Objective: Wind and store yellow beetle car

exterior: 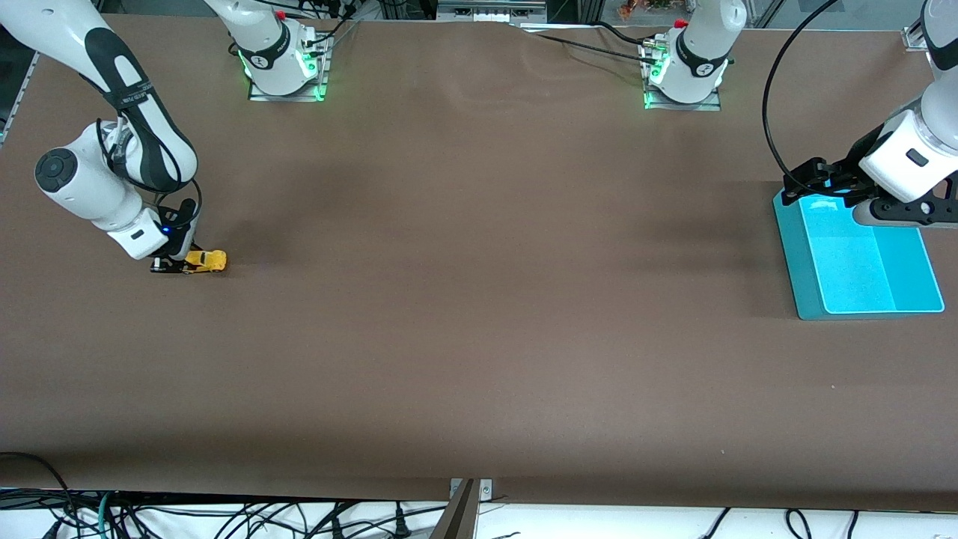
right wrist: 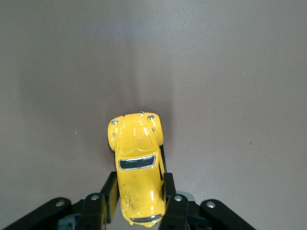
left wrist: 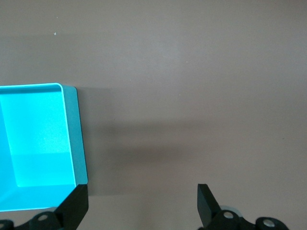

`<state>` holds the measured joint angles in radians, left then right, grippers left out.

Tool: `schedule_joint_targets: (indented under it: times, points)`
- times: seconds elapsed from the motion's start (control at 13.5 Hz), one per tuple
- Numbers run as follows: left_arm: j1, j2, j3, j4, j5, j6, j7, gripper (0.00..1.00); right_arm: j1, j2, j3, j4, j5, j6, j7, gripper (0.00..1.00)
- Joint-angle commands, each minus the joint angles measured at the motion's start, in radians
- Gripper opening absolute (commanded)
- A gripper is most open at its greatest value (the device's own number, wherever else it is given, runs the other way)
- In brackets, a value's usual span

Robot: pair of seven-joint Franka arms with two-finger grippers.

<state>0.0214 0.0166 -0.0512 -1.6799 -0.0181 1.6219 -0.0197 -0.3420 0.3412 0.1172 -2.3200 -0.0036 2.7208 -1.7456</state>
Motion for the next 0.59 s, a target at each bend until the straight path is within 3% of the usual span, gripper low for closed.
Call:
schedule_joint_targets:
  times: [0.0,0.07,0.15,0.52]
  points:
    - [0.002,0.01,0.001,0.028,-0.003,-0.014,0.02,1.0,-0.011,0.018,0.035,-0.016,-0.001,-0.044,-0.022,0.48]
    - [0.002,0.01,-0.001,0.028,-0.003,-0.014,0.02,1.0,-0.011,0.01,0.051,-0.004,-0.001,-0.061,-0.02,0.65]
    - [0.002,0.01,0.001,0.026,-0.003,-0.014,0.02,1.0,-0.011,0.007,0.067,0.01,-0.001,-0.081,-0.015,1.0]
    - [0.002,0.01,0.001,0.026,-0.005,-0.014,0.021,1.0,-0.005,-0.039,0.128,0.193,0.002,-0.355,0.04,1.0]
